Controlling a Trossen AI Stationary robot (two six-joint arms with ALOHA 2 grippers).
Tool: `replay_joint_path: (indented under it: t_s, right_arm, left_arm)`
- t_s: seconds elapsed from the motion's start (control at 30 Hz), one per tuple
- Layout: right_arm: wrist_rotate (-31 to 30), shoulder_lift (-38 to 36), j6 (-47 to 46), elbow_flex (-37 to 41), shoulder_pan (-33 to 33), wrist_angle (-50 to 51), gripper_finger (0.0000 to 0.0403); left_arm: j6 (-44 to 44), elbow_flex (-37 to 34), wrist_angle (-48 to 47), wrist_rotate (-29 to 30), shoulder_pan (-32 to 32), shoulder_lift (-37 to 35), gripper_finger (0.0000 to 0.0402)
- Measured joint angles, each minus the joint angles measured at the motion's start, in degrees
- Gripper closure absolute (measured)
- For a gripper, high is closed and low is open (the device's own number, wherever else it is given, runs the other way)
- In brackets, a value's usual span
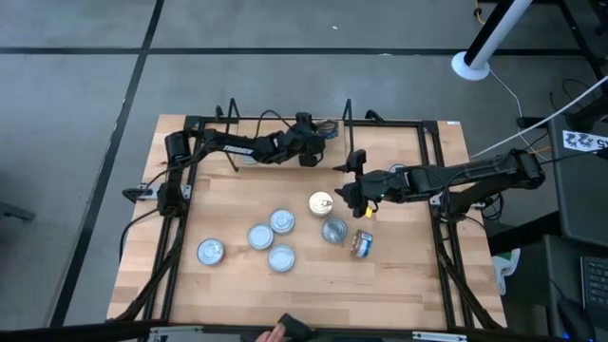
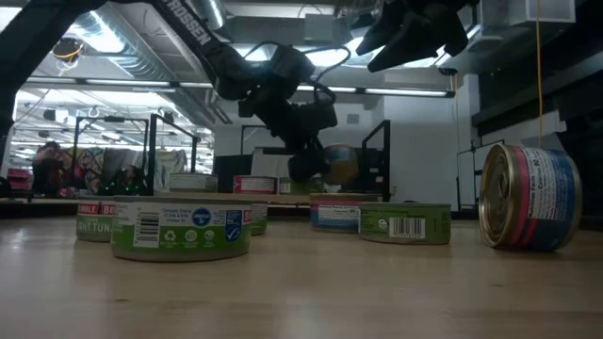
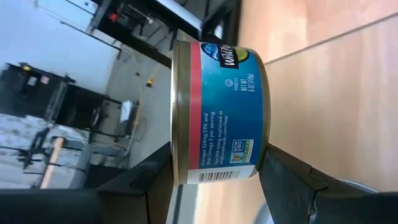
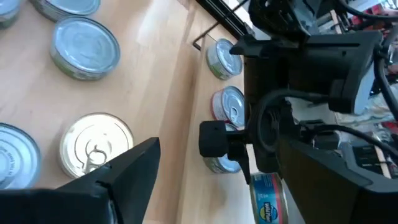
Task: Stack canned seafood by type on shelf
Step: Put the blue-pink tuna can on the shelf
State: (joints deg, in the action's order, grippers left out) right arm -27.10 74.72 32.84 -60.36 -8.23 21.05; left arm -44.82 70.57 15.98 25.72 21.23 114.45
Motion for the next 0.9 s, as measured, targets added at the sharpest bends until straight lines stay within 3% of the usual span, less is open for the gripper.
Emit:
replay_joint_path:
  t_s: [0.4,0.9]
  right_arm:
    - [2.3,0.0,0.0,0.0,0.0,0.1,0.0082]
    - [2.3,0.0,0.0,0.0,0.0,0.1,0.0082]
  left_arm:
    - [1.7,0.0,-1.9,-4.5,-0.2,0.3,0.0205]
    - [-0.4,0.1,-0.6,-4.9,-0.2,2.1,0.0205]
